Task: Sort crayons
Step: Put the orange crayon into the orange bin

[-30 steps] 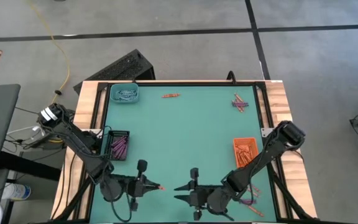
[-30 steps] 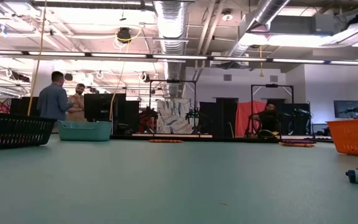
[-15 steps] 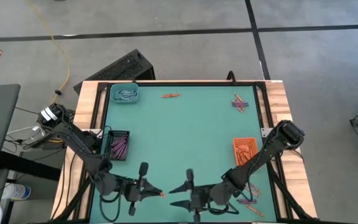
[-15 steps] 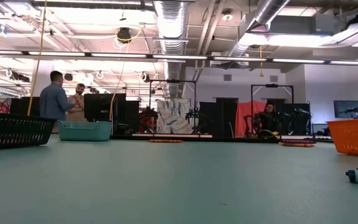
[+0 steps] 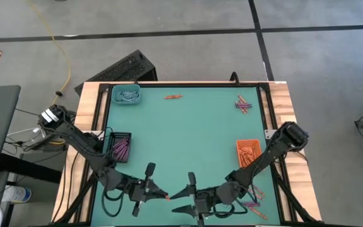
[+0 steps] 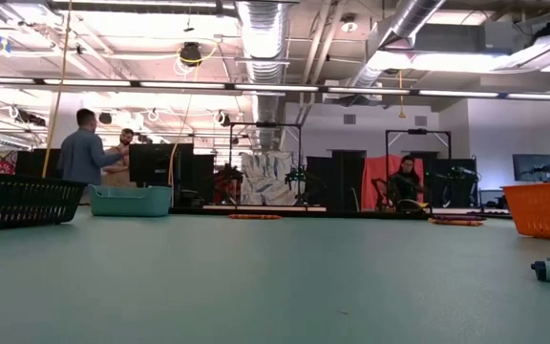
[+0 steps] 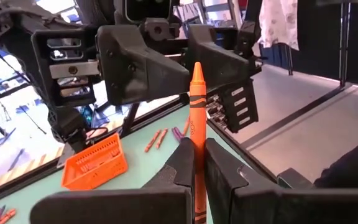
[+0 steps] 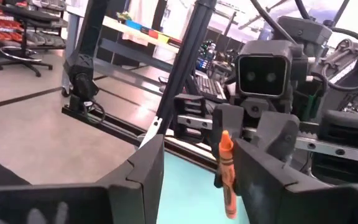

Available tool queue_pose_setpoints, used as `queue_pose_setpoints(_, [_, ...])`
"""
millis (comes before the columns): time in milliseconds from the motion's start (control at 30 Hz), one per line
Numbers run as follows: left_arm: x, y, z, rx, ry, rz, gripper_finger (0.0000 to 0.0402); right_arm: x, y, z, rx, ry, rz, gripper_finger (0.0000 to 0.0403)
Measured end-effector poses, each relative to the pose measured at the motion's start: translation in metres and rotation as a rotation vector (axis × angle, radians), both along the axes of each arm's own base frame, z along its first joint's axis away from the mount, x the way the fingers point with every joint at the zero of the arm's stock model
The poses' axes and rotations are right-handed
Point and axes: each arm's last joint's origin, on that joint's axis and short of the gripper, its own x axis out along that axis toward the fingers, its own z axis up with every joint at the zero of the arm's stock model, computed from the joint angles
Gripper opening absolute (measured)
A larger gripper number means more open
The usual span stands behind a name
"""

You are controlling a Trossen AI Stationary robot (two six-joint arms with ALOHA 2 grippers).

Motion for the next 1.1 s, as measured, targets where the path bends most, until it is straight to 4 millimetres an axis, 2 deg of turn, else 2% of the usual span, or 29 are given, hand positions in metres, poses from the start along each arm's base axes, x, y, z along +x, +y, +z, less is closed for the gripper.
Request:
queue_pose_setpoints(433, [0.007, 0.008, 0.004, -0.020, -0.038, -0.037, 0.0000, 0.010, -0.015, 0.002, 0.044, -0.013, -0.029, 0.0184])
queue_pose_setpoints(567, [0.008, 0.009, 0.005, -0.023, -0.045, -0.032, 0.0000, 0.011, -0.017, 0.003, 0.041, -0.016, -0.037, 0.0174])
queue_pose_setpoints(700, [0.009, 0.010, 0.005, -0.022, -0.044, -0.037, 0.0000, 0.011, -0.017, 0.003, 0.034, -0.019, -0.036, 0.0141])
queue_pose_setpoints(1033, [0.009, 0.010, 0.005, -0.017, -0.043, -0.010, 0.0000, 0.011, -0.016, 0.003, -0.018, -0.027, -0.037, 0.0022])
queue_pose_setpoints(1100, [0.009, 0.011, 0.005, -0.016, -0.041, -0.002, 0.0001, 0.011, -0.016, 0.003, -0.023, -0.028, -0.035, 0.0008])
